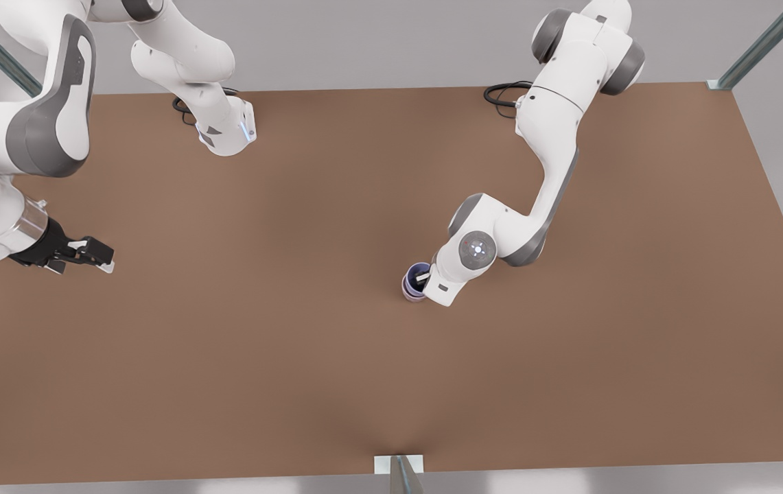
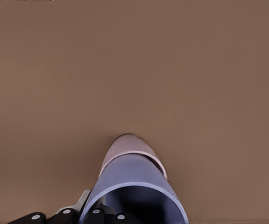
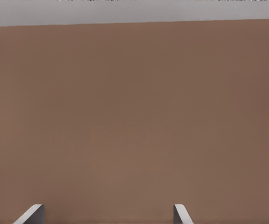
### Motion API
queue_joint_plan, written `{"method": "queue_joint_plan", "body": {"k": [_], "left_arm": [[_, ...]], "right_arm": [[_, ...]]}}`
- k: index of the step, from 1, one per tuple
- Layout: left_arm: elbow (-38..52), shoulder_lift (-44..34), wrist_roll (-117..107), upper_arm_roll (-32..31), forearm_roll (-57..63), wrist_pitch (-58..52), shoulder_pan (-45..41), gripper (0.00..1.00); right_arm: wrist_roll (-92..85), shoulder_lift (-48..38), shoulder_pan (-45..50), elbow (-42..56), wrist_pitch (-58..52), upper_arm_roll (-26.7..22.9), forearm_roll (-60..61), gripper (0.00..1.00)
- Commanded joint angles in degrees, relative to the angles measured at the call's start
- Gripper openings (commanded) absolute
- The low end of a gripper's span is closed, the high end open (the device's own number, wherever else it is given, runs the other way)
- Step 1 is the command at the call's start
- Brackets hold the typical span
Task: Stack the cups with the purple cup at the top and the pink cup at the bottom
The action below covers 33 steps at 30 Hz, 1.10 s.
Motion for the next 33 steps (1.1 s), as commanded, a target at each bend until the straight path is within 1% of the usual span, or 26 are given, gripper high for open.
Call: {"method": "queue_joint_plan", "body": {"k": [1, 2, 4, 18, 21, 23, 24, 25, 27, 28, 30, 31, 32, 33], "left_arm": [[0.00, 0.04, 0.01, 0.00, -1.22, 0.00, 0.00, 0.78], [0.00, 0.04, -0.08, 0.00, -1.13, 0.00, 0.00, 0.95], [0.00, 0.04, -0.08, 0.00, -1.13, 0.00, -0.53, 1.00], [0.09, 0.30, -0.25, 0.09, -1.13, 0.09, -0.70, 0.99], [0.18, -0.67, -0.60, 0.17, -1.13, -0.70, -0.70, 1.00], [0.35, -2.60, -0.87, 0.17, -1.13, -2.81, -0.70, 1.00], [0.35, -5.06, -0.34, 0.70, -1.13, -4.65, -0.61, 1.00], [0.35, -7.78, 4.04, 3.33, -1.13, -7.55, -0.53, 1.00], [6.24, -9.45, 26.53, 14.49, -1.13, -22.57, -0.53, 1.00], [6.94, -11.38, 35.07, 20.21, -0.43, -24.78, -0.61, 1.00], [7.03, -15.07, 43.95, 26.36, 2.03, -26.10, -0.61, 1.00], [6.94, -17.10, 44.31, 26.19, 6.07, -26.28, 0.26, 1.00], [6.94, -19.47, 45.44, 19.71, 7.57, -26.37, 6.57, 1.00], [6.86, -21.49, 48.26, 11.43, 10.64, -26.37, 14.32, 1.00]], "right_arm": [[0.04, 0.00, 0.00, 0.04, 0.00, 0.00, 0.02, 1.00], [-0.05, 0.08, 0.00, -0.05, 0.00, 0.00, 0.02, 1.00], [0.04, 0.08, 0.00, 0.04, 0.00, 0.00, 0.02, 1.00], [-0.05, 0.00, 0.00, 0.04, 0.00, 0.00, -0.07, 1.00], [0.04, 0.08, 0.00, 0.04, 0.00, 0.00, 0.02, 1.00], [0.04, 0.08, 0.00, 0.04, 0.00, 0.00, 0.02, 1.00], [-0.05, 0.08, 0.00, -0.05, 0.00, 0.00, 0.02, 1.00], [-0.05, 0.08, 0.00, 0.04, 0.00, 0.00, 0.02, 1.00], [0.04, 0.00, 0.00, 0.04, 0.00, 0.00, 0.02, 1.00], [0.04, 0.00, 0.00, 0.04, 0.09, 0.00, 0.02, 1.00], [-0.05, 0.00, -0.08, 0.04, 0.00, 0.00, 0.02, 1.00], [0.04, 0.08, -0.08, 0.04, 0.09, 0.00, 0.11, 1.00], [0.04, 0.08, -0.17, 0.04, 0.09, 0.00, 0.28, 1.00], [0.04, 0.08, -0.17, 0.04, 0.09, 0.00, 0.37, 1.00]]}}
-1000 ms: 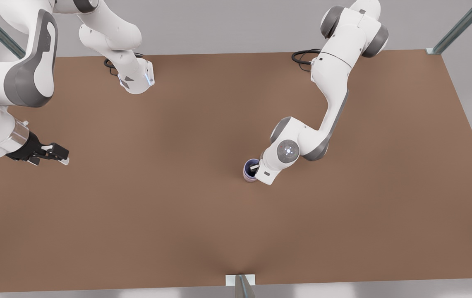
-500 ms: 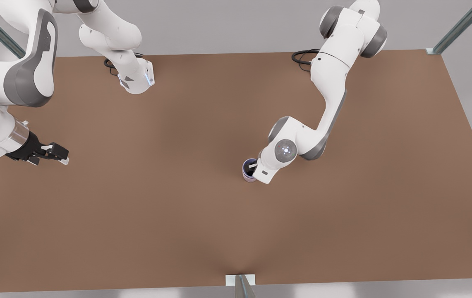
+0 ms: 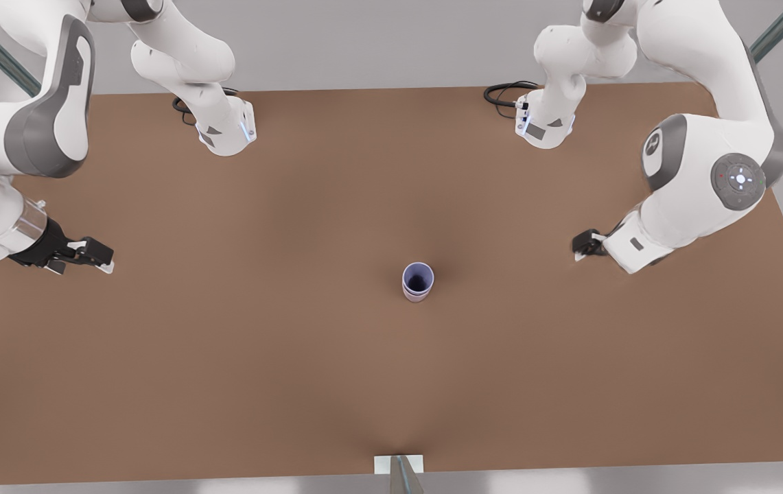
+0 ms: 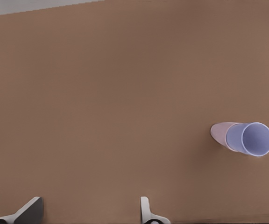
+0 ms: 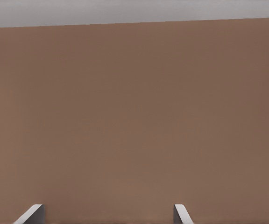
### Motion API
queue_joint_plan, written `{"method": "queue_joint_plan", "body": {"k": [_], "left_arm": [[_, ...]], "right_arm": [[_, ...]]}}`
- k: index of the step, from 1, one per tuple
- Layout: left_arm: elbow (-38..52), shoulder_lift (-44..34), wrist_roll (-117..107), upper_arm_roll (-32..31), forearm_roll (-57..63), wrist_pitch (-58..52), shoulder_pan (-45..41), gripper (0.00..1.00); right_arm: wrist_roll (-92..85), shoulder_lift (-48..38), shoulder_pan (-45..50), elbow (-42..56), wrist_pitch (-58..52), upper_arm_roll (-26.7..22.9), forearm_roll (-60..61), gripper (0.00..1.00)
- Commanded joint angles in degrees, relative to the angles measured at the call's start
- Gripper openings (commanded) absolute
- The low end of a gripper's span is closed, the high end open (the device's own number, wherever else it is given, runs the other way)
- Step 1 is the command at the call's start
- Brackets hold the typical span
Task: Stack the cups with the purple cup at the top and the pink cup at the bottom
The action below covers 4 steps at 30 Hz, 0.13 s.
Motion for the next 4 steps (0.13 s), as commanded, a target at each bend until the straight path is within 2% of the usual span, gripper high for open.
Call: {"method": "queue_joint_plan", "body": {"k": [1, 4], "left_arm": [[-0.10, -0.18, 0.63, -0.24, 8.78, 0.00, 0.04, 1.00], [-0.45, -1.06, 2.30, -1.47, 9.75, 0.00, 1.44, 1.00]], "right_arm": [[0.00, 0.00, -0.19, 0.00, -0.09, 0.00, 0.08, 1.00], [0.00, -0.09, -0.45, 0.00, 0.00, 0.00, 0.08, 1.00]]}}
